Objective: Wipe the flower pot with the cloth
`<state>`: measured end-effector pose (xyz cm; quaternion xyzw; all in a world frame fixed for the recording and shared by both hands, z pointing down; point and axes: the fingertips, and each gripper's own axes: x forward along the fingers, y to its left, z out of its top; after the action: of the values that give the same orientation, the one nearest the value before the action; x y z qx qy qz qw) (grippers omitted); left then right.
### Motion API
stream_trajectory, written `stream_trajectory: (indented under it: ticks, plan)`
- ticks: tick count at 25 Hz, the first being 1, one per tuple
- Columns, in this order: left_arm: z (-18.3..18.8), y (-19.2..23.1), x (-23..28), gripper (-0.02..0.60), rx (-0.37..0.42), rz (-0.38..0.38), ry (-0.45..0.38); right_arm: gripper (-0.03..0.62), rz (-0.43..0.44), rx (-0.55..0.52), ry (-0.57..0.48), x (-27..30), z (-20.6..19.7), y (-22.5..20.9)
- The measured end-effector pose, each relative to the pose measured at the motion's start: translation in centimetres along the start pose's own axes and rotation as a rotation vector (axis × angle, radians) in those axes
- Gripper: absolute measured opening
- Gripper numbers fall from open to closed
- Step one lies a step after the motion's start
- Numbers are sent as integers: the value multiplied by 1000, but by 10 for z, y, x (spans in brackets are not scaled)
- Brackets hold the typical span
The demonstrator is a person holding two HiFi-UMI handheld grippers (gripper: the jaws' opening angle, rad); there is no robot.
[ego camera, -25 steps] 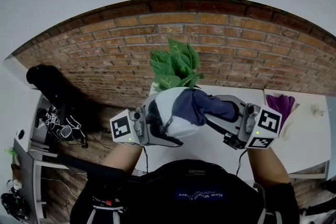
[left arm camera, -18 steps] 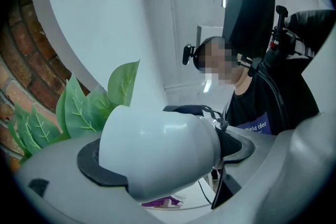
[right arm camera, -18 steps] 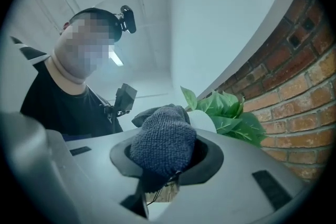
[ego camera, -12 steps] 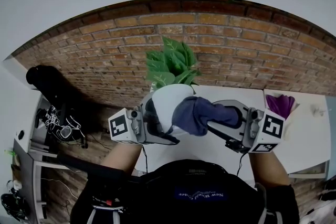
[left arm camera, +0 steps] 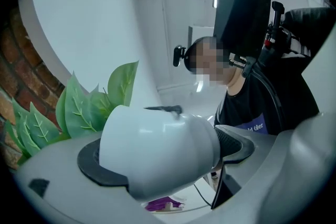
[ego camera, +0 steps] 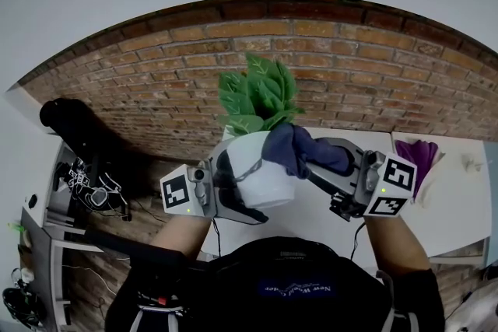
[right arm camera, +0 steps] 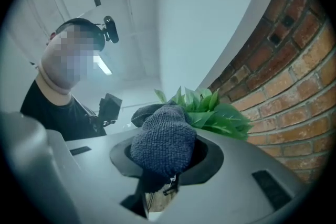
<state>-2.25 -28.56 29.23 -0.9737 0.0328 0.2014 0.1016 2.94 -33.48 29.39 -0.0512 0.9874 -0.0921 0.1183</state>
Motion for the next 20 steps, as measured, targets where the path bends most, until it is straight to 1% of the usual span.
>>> stream_trajectory:
  ticks: [4, 8, 10, 11, 12, 14, 16, 17, 18, 20]
  plan:
    - [-2, 3, 1, 534, 29, 27, -6, 107, 90, 5, 36, -12, -19, 23]
    - [-6, 3, 1, 534, 37, 32, -7, 107, 148, 3, 67, -21, -34, 35]
    - [-6, 3, 2, 534, 38, 32, -8, 107, 150, -12, 68, -26, -35, 35]
    - [-3, 3, 1, 534, 39, 30, -6, 107, 129, -20, 63, -25, -32, 31]
    - [2, 3, 0, 534, 43, 24, -1, 107, 89, -27, 60, -23, -27, 23]
    - [5, 2, 3, 534, 69, 3, 31, 107, -28, -58, 80, -23, -20, -2]
    - [-6, -5, 15, 534, 124, -24, 107, 107, -135, -127, 153, -32, -23, -27]
    - [-14, -9, 21, 534, 156, -37, 154, 107, -172, -172, 201, -36, -27, -35]
    - [-20, -12, 25, 534, 184, -50, 199, 107, -195, -213, 247, -36, -31, -41]
    - [-29, -15, 27, 534, 233, -71, 274, 107, -207, -266, 305, -29, -37, -43]
